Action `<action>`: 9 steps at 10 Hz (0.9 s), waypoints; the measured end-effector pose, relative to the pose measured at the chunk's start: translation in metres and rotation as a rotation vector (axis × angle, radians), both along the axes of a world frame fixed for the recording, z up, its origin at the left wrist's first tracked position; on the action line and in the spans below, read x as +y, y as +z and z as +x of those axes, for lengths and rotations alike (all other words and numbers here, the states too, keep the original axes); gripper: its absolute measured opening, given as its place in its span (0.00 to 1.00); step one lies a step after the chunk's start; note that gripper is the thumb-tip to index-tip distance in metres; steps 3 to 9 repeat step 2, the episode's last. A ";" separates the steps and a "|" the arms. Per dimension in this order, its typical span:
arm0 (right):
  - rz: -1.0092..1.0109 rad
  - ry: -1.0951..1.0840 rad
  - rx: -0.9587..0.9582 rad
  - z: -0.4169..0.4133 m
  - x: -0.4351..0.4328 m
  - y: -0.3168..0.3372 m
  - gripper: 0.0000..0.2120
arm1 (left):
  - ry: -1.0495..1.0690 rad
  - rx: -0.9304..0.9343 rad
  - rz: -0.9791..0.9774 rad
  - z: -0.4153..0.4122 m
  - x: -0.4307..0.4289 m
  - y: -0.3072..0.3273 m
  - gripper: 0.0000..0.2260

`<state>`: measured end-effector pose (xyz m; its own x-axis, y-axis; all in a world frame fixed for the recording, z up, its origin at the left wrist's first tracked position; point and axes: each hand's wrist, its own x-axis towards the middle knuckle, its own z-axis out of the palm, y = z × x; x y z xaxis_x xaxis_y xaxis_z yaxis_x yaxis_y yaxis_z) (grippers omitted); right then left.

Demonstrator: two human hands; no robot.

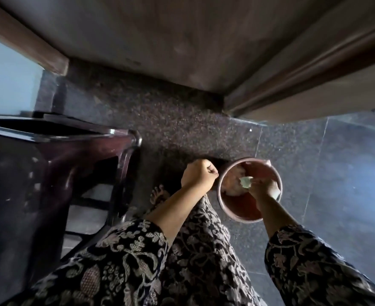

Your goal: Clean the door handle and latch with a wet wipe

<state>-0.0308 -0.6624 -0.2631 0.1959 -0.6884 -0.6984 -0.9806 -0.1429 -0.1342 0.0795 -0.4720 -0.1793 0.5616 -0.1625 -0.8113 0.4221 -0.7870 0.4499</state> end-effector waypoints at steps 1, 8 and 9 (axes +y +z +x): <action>0.075 -0.062 -0.039 -0.015 -0.013 -0.041 0.05 | -0.026 -0.020 -0.008 -0.007 0.003 -0.018 0.04; 0.102 -0.194 -0.118 -0.010 -0.009 -0.045 0.03 | 0.031 -0.013 0.002 -0.012 0.015 -0.021 0.04; 0.102 -0.194 -0.118 -0.010 -0.009 -0.045 0.03 | 0.031 -0.013 0.002 -0.012 0.015 -0.021 0.04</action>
